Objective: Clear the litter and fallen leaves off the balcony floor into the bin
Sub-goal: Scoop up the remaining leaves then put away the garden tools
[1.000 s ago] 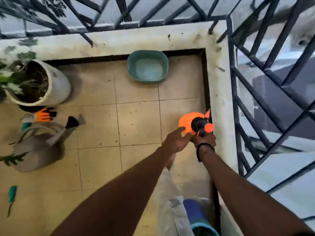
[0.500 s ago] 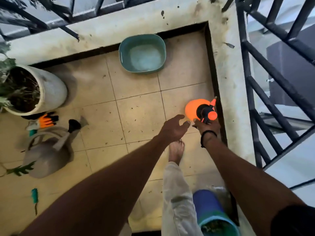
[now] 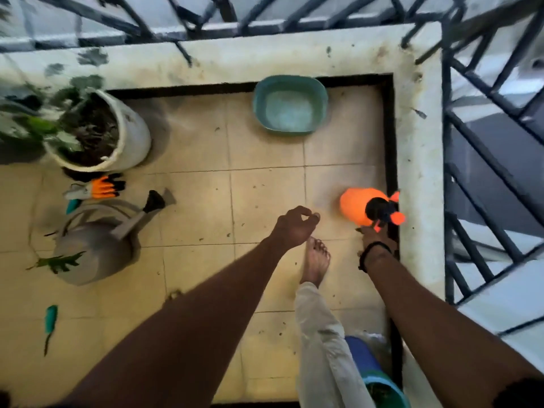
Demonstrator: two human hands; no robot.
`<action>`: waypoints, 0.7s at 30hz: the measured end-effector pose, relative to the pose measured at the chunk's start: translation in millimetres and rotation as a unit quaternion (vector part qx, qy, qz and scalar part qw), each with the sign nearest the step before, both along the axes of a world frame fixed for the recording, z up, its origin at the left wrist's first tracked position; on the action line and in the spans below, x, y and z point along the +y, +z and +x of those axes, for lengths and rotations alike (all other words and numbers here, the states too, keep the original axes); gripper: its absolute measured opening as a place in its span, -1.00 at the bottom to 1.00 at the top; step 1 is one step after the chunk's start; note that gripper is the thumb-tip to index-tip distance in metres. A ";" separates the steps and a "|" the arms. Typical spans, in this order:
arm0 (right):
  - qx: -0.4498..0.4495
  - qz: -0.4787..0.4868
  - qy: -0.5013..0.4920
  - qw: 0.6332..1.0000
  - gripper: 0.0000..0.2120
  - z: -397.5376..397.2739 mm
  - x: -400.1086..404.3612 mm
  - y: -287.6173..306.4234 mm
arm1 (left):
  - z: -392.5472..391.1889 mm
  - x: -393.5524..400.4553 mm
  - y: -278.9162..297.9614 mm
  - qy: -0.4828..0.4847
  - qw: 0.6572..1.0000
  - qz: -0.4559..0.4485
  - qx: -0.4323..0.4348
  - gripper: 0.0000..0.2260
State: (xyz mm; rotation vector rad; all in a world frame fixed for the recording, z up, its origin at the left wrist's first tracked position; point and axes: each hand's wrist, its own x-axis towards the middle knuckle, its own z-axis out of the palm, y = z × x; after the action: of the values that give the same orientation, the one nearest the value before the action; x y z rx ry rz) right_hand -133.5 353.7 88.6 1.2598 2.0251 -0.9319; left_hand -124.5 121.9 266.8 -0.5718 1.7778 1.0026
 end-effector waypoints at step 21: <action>-0.133 -0.337 -0.007 0.932 -0.83 151.2 -692.3 104.0 | 236.1 -607.5 -60.0 0.388 0.872 -0.291 0.065 -0.72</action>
State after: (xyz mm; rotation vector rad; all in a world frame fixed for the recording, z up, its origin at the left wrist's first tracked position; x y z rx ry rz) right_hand 17.7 -338.7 192.6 0.9441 1.3107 -1.2427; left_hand 111.6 -485.6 206.8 -1.7376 2.0062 1.0096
